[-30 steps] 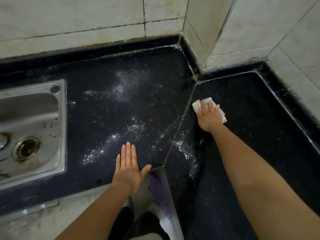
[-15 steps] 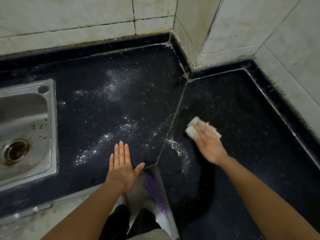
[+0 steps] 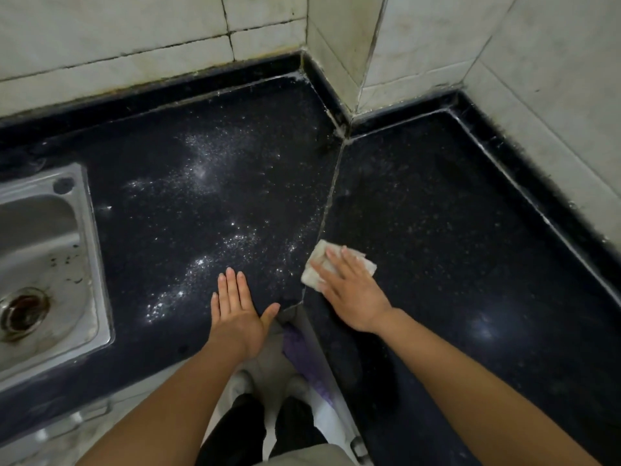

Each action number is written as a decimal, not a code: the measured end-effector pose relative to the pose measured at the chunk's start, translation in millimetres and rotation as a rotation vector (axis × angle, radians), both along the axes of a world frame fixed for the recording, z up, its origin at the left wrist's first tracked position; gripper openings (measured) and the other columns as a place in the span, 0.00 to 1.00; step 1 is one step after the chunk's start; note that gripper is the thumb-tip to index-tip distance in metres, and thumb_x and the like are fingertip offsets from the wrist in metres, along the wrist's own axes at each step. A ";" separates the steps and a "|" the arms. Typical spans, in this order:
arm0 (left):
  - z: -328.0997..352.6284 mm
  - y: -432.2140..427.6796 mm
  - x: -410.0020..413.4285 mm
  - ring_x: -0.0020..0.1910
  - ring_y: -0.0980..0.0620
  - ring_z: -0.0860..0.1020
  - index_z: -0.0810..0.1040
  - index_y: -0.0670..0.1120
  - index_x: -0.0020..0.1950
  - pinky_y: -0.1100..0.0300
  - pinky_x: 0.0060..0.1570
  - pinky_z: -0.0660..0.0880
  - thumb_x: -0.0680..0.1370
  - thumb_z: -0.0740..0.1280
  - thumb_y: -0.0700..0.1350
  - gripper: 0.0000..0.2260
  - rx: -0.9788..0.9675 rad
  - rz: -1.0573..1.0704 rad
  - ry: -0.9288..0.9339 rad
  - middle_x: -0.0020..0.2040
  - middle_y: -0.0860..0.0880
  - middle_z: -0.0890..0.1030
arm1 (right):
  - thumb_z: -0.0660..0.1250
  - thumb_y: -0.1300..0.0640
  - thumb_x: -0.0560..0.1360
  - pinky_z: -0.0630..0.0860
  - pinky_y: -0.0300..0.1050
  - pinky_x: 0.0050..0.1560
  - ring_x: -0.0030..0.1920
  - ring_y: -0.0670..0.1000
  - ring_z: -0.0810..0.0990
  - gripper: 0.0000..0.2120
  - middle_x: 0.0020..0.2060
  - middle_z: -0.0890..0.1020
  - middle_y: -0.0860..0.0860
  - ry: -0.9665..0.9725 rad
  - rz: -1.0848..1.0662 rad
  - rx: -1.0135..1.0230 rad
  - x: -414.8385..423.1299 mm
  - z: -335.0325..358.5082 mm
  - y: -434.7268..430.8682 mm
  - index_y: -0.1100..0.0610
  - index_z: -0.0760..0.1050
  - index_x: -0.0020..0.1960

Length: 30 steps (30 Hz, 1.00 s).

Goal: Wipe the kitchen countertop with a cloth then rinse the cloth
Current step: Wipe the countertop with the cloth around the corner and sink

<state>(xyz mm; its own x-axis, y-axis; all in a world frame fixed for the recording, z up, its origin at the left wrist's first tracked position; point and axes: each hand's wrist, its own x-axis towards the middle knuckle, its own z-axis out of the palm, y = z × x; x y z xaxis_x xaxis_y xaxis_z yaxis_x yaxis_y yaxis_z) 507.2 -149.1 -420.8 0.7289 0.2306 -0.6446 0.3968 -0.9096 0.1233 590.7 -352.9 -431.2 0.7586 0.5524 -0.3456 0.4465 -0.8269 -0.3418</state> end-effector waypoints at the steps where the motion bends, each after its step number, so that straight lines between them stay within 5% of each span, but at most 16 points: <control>1: 0.3 -0.1 -0.4 0.71 0.46 0.26 0.22 0.42 0.66 0.50 0.73 0.32 0.78 0.40 0.65 0.36 0.000 -0.002 0.002 0.70 0.44 0.23 | 0.46 0.47 0.83 0.36 0.49 0.75 0.77 0.54 0.37 0.24 0.78 0.44 0.50 0.011 0.056 0.023 -5.4 3.6 -4.6 0.43 0.46 0.77; 4: -0.3 0.9 0.7 0.71 0.46 0.26 0.22 0.42 0.66 0.50 0.72 0.32 0.78 0.40 0.65 0.36 0.003 -0.011 0.003 0.71 0.43 0.24 | 0.49 0.49 0.83 0.41 0.46 0.76 0.77 0.52 0.43 0.23 0.78 0.49 0.47 0.007 -0.018 0.025 13.3 7.5 -29.2 0.43 0.51 0.77; 8: -2.3 1.4 -1.0 0.72 0.46 0.27 0.25 0.40 0.70 0.50 0.73 0.33 0.77 0.40 0.66 0.38 -0.002 -0.018 0.000 0.72 0.43 0.24 | 0.46 0.49 0.83 0.38 0.47 0.74 0.77 0.55 0.41 0.23 0.78 0.48 0.50 0.000 -0.612 -0.034 25.3 1.1 -76.2 0.46 0.48 0.77; 11: -4.7 2.4 -1.7 0.72 0.46 0.27 0.26 0.40 0.71 0.49 0.73 0.33 0.77 0.40 0.66 0.39 -0.005 -0.015 -0.014 0.72 0.43 0.25 | 0.45 0.48 0.83 0.35 0.49 0.73 0.76 0.54 0.37 0.24 0.78 0.44 0.50 -0.007 -0.835 -0.031 3.8 -3.7 -70.7 0.45 0.46 0.77; 15: -5.3 3.5 -1.6 0.72 0.46 0.27 0.26 0.40 0.72 0.50 0.72 0.33 0.77 0.40 0.66 0.39 -0.022 -0.024 -0.027 0.72 0.42 0.25 | 0.47 0.49 0.83 0.37 0.52 0.73 0.76 0.58 0.39 0.25 0.78 0.46 0.53 -0.098 -0.620 -0.012 -49.8 -4.5 -4.5 0.47 0.45 0.78; 20: -7.0 3.0 -3.4 0.72 0.46 0.28 0.27 0.40 0.73 0.50 0.73 0.33 0.77 0.41 0.66 0.39 -0.010 -0.025 -0.052 0.73 0.42 0.27 | 0.38 0.44 0.78 0.30 0.46 0.72 0.74 0.49 0.31 0.26 0.74 0.36 0.43 -0.012 -0.355 0.082 -109.8 -3.1 26.5 0.39 0.43 0.76; 24: -5.6 3.5 -3.5 0.72 0.45 0.27 0.27 0.40 0.72 0.50 0.72 0.33 0.77 0.40 0.66 0.39 -0.018 -0.028 -0.050 0.73 0.42 0.26 | 0.37 0.43 0.78 0.31 0.43 0.72 0.73 0.44 0.31 0.26 0.73 0.38 0.39 0.003 -0.211 0.109 -124.0 -4.1 8.4 0.39 0.45 0.76; 30: -5.1 4.4 -4.8 0.72 0.46 0.27 0.27 0.41 0.72 0.49 0.72 0.33 0.77 0.41 0.66 0.39 -0.038 -0.033 -0.055 0.73 0.42 0.26 | 0.37 0.42 0.77 0.37 0.40 0.73 0.77 0.48 0.46 0.29 0.76 0.54 0.45 -0.100 -0.512 0.096 -118.1 -8.3 -46.5 0.46 0.53 0.76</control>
